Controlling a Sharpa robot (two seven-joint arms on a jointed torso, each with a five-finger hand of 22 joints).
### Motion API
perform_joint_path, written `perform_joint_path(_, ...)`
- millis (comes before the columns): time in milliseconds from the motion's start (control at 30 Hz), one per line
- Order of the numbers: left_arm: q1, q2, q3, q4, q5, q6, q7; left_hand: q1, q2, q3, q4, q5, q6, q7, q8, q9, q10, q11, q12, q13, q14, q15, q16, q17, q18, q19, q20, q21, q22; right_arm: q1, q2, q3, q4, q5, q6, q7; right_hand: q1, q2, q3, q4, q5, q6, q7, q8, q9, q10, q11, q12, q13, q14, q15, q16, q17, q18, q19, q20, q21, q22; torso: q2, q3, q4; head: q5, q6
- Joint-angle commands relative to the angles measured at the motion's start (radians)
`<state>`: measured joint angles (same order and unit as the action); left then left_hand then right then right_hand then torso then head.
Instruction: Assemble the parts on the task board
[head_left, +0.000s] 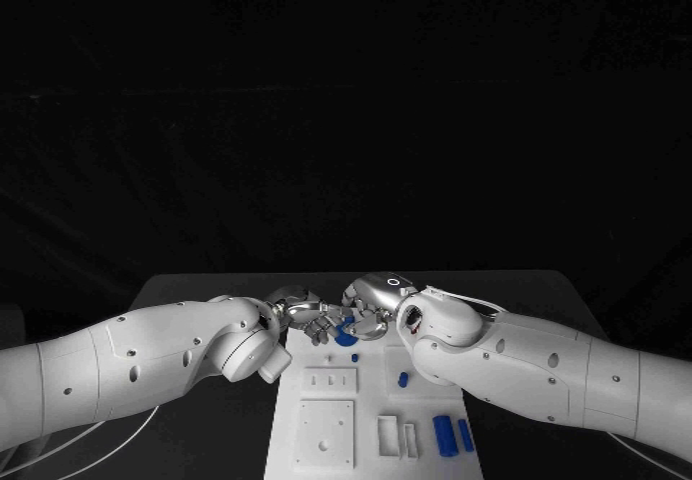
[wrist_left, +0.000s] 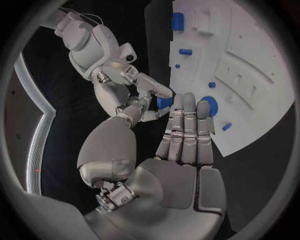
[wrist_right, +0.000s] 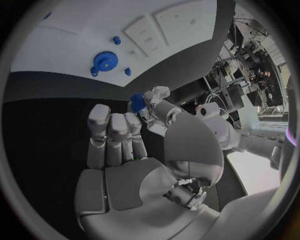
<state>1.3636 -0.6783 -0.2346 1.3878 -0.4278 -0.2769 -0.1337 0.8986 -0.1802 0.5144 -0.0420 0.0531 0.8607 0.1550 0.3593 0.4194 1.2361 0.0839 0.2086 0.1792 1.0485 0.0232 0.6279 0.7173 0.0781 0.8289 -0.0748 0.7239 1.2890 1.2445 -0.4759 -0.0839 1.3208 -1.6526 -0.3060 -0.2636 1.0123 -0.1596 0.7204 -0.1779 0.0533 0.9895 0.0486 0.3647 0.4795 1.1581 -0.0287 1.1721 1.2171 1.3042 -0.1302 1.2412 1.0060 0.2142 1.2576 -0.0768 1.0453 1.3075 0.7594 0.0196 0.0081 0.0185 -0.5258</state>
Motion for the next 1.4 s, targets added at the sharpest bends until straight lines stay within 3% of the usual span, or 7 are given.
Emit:
perform_joint_path(33,0.001,0.003,0.0,0.003,-0.01,0.023,-0.006,0.003,-0.008,0.003,0.006,-0.004,0.006,-0.003,0.004,0.002,-0.005,-0.004,0.003,0.002,-0.001,-0.001,-0.001,-0.001,0.012,-0.005,-0.001,0.003,-0.001,-0.001,0.004,-0.001,0.002,-0.017,0.02,-0.009,0.007,0.005,0.006,0.002,-0.003,0.04,0.035,0.002,0.002,0.0,0.001,-0.002,0.001,0.002,-0.004,-0.001,0.002,0.048,0.002,-0.006,0.002,0.01,0.0,0.0005,-0.0001,0.0,0.001)
perform_joint_path(400,0.001,0.008,0.0,0.003,-0.013,0.037,-0.012,0.02,0.018,-0.004,-0.003,-0.003,0.013,-0.007,0.007,0.005,-0.003,-0.006,0.008,0.009,0.0,-0.001,0.002,-0.001,0.012,-0.007,-0.001,0.007,-0.001,-0.001,0.013,-0.002,0.003,-0.019,0.027,-0.013,0.007,0.004,0.006,0.002,-0.003,0.04,0.035,0.002,0.002,0.001,0.001,-0.001,0.002,0.002,-0.004,-0.001,0.002,0.048,0.003,-0.006,0.002,0.01,0.001,0.0003,0.0001,0.001,0.0)
perform_joint_path(700,0.001,0.01,0.0,0.0,-0.014,0.04,-0.013,0.038,0.054,-0.017,-0.027,-0.002,0.022,-0.011,0.008,0.007,0.0,-0.009,0.013,0.016,0.001,-0.002,0.005,-0.002,0.012,-0.009,-0.002,0.011,-0.003,-0.001,0.019,-0.003,0.004,-0.02,0.035,-0.014,0.007,0.005,0.007,0.002,-0.003,0.04,0.035,0.002,0.002,0.001,0.001,-0.001,0.002,0.002,-0.004,-0.001,0.002,0.048,0.003,-0.006,0.002,0.01,0.001,0.0001,0.0002,0.001,-0.001)
perform_joint_path(1133,0.001,0.012,0.0,-0.007,-0.013,0.034,-0.013,0.05,0.121,-0.027,-0.059,-0.001,0.035,-0.015,0.006,0.007,0.006,-0.013,0.018,0.026,0.002,-0.003,0.007,-0.006,0.01,-0.012,-0.002,0.014,-0.008,-0.002,0.02,-0.006,0.014,-0.022,0.043,-0.018,0.007,0.005,0.008,0.002,-0.002,0.041,0.035,0.002,0.002,0.001,0.001,-0.001,0.002,0.002,-0.004,-0.001,0.002,0.048,0.003,-0.005,0.003,0.011,0.001,-0.0003,0.0006,0.003,-0.002)
perform_joint_path(1400,0.001,0.013,0.0,-0.008,-0.012,0.037,-0.017,0.071,0.193,-0.023,-0.122,0.0,0.054,-0.021,0.007,0.008,0.02,-0.02,0.021,0.034,0.003,-0.003,0.01,-0.01,0.007,-0.015,-0.002,0.018,-0.014,-0.003,0.02,-0.006,0.014,-0.023,0.048,-0.019,0.007,0.005,0.008,0.002,-0.002,0.041,0.035,0.001,0.002,0.001,0.001,-0.001,0.002,0.002,-0.004,-0.001,0.002,0.048,0.003,-0.005,0.003,0.011,0.001,-0.0001,0.0,0.005,-0.004)
